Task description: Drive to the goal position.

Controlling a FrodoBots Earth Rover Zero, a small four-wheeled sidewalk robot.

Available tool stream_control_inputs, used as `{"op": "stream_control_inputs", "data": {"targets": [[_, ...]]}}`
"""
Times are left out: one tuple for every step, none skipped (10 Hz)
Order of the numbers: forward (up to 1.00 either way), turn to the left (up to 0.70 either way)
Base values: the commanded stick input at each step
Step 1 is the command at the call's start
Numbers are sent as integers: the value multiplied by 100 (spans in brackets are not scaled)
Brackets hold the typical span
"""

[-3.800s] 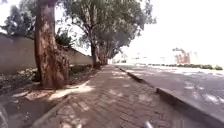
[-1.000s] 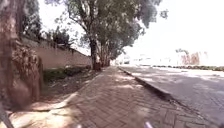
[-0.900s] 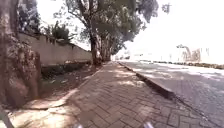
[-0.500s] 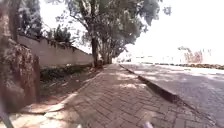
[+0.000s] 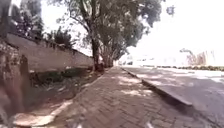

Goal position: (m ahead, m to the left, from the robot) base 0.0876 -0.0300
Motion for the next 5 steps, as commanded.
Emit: {"op": "stream_control_inputs", "data": {"targets": [[70, 0], [70, 0], [70, 0], [38, 0], [6, 0]]}}
